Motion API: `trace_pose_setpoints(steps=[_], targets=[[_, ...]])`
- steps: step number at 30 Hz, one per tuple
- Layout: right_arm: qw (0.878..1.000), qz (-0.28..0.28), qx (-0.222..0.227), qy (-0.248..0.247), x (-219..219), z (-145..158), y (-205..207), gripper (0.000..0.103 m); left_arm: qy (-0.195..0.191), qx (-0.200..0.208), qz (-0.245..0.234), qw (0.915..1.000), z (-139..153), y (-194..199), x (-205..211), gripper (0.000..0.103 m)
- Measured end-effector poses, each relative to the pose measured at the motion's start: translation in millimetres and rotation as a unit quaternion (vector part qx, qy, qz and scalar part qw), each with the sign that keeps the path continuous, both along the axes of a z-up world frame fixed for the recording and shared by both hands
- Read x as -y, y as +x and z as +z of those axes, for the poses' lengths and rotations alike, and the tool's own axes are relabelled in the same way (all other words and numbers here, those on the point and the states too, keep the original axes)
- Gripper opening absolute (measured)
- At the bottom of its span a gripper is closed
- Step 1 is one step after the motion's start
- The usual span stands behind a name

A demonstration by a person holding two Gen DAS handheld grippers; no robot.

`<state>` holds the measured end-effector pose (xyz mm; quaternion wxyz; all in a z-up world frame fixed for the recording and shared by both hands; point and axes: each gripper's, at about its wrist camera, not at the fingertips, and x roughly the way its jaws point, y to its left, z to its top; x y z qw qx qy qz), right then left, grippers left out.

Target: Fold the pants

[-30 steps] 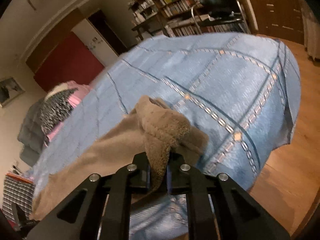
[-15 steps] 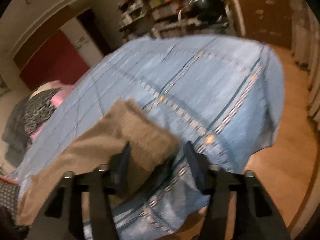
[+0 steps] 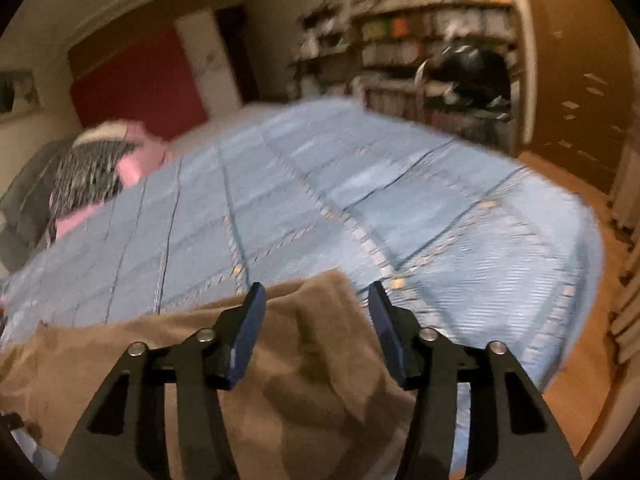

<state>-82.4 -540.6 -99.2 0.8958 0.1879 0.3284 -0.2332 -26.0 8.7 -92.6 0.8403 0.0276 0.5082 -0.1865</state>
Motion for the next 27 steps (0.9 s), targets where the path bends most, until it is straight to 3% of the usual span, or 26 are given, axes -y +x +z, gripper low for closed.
trace_pose_setpoints(steps=[4, 10, 15, 19, 21, 22, 27], targets=[[0.998, 0.006, -0.057, -0.008, 2, -21, 25, 0.022, -0.002, 0.008, 0.008, 0.9999, -9, 16, 9, 0.042], [0.997, 0.0, -0.026, -0.067, -7, 2, 31, 0.02, 0.014, 0.006, 0.017, 0.9997, -36, 38, 19, 0.042], [0.996, 0.001, -0.06, -0.06, 4, -26, 48, 0.021, 0.007, 0.005, 0.015, 0.9999, -46, 41, 17, 0.043], [0.996, -0.008, -0.057, -0.067, 6, -39, 46, 0.026, -0.008, -0.001, 0.013, 0.9999, -40, 42, 8, 0.046], [0.996, -0.022, -0.058, -0.062, 7, -37, 42, 0.043, -0.011, 0.012, 0.024, 0.9996, -31, 42, -4, 0.059], [0.996, -0.034, -0.056, -0.063, 8, -33, 36, 0.054, -0.01, 0.022, 0.032, 0.9992, -25, 42, -11, 0.06], [0.994, -0.047, -0.031, -0.09, -4, -8, 11, 0.056, 0.006, 0.057, 0.108, 0.9925, -8, 55, -74, 0.062]])
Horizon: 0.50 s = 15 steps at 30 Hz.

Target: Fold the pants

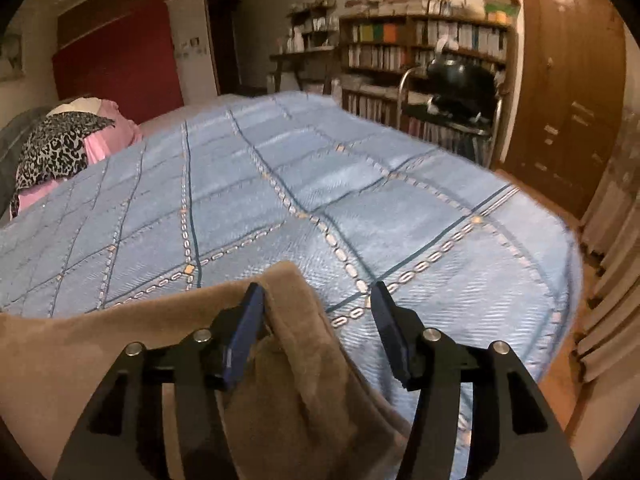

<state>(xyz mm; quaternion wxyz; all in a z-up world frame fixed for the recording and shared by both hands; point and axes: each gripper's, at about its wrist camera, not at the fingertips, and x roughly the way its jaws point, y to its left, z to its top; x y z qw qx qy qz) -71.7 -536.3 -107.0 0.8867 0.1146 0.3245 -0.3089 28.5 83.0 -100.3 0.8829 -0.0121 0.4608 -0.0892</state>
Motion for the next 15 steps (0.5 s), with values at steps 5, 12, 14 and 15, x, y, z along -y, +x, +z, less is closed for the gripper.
trace_pose_setpoints(steps=[5, 12, 14, 15], targets=[[1.0, 0.021, 0.011, -0.018, -32, 18, -8, 0.056, 0.021, 0.014, 0.097, 0.9949, 0, 10, -72, 0.062], [0.997, 0.072, -0.01, 0.002, -76, 3, 7, 0.057, 0.01, 0.021, 0.169, 0.9854, -11, 15, -143, 0.062], [0.997, 0.07, -0.02, 0.018, -80, -9, 8, 0.057, 0.006, 0.018, 0.16, 0.9869, -18, 16, -147, 0.062], [0.997, 0.067, -0.025, 0.018, -81, -14, 8, 0.057, 0.014, 0.02, 0.156, 0.9875, -22, 16, -147, 0.062]])
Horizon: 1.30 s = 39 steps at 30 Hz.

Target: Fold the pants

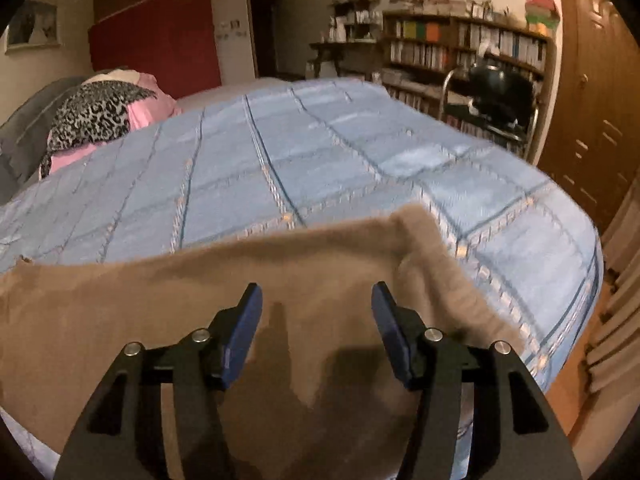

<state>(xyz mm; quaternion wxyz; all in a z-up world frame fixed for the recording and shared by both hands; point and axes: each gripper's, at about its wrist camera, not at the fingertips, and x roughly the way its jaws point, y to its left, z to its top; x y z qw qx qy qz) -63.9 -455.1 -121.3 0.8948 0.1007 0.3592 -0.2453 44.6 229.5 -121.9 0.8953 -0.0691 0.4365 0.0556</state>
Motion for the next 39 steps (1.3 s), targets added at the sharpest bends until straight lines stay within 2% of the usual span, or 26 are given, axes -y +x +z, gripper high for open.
trace_pose_setpoints(steps=[3, 5, 7, 13, 14, 15, 18, 21, 24, 29, 33, 39], targets=[[1.0, -0.008, -0.028, -0.006, 1, -25, -5, 0.057, 0.034, 0.004, -0.018, 0.9993, -13, 2, 1, 0.062], [1.0, 0.004, -0.022, 0.003, 5, -33, -10, 0.058, 0.029, 0.009, -0.024, 0.9992, -19, 2, -2, 0.062], [1.0, 0.016, -0.02, 0.004, 7, -37, -12, 0.058, 0.045, 0.012, -0.034, 0.9984, -20, 0, -1, 0.062], [1.0, 0.004, -0.021, 0.015, 7, -34, -10, 0.059, 0.079, 0.006, -0.031, 0.9964, -12, -2, 16, 0.063], [1.0, 0.003, -0.02, 0.019, 7, -33, -11, 0.059, 0.085, 0.004, -0.033, 0.9959, -7, -4, 22, 0.069], [1.0, 0.001, -0.019, 0.021, 8, -32, -11, 0.059, 0.084, 0.004, -0.036, 0.9958, -4, -4, 25, 0.075], [0.999, -0.003, 0.0, 0.036, 8, -22, -18, 0.06, 0.088, 0.019, -0.049, 0.9948, 10, -9, 46, 0.08], [0.999, -0.006, 0.026, 0.043, 6, -13, -33, 0.06, 0.078, 0.034, -0.078, 0.9933, 20, -10, 78, 0.081], [0.998, -0.021, 0.045, 0.049, 7, -5, -52, 0.06, 0.047, 0.039, -0.121, 0.9908, 25, -10, 119, 0.081], [0.993, -0.059, 0.073, 0.076, 27, 2, -92, 0.06, 0.017, 0.046, -0.207, 0.9771, 29, -15, 200, 0.084], [0.988, -0.08, 0.071, 0.113, 44, -10, -113, 0.06, 0.006, 0.044, -0.266, 0.963, 27, -21, 256, 0.085], [0.969, -0.102, 0.096, 0.203, 67, -33, -123, 0.06, 0.013, 0.045, -0.323, 0.9452, 28, -37, 312, 0.085]])
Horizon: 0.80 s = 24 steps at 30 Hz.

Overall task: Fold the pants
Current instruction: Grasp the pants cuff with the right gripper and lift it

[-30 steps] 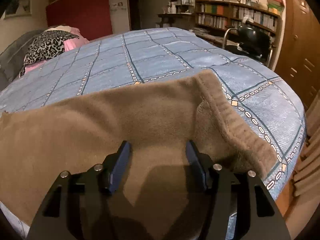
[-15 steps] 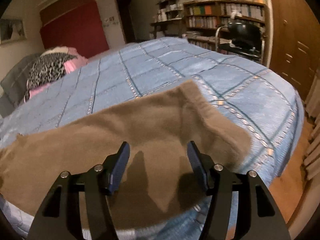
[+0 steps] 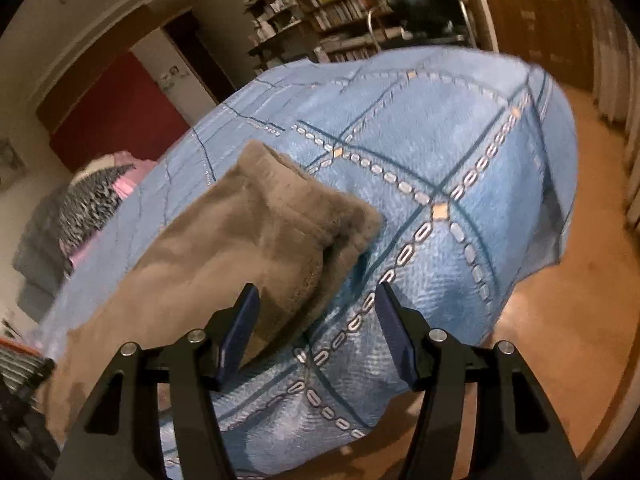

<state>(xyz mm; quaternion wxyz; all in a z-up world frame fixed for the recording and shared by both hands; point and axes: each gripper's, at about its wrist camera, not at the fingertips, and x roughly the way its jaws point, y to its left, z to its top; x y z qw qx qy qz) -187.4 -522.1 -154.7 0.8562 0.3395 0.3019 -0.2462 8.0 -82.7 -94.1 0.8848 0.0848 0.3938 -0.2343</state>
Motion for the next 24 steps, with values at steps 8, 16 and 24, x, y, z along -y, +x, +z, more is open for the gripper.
trace_pose_setpoints(steps=[8, 16, 24], targets=[[0.999, -0.001, 0.024, 0.042, 12, -14, 21, 0.06, 0.02, -0.014, -0.054, 0.9983, -14, -15, 41, 0.085], [0.999, -0.016, 0.016, 0.031, 21, -13, 50, 0.042, 0.053, -0.039, -0.087, 0.994, -46, -24, 61, 0.085], [0.999, 0.011, 0.017, -0.036, 1, 29, 63, 0.017, 0.049, -0.036, -0.088, 0.9942, -46, -22, 58, 0.086]])
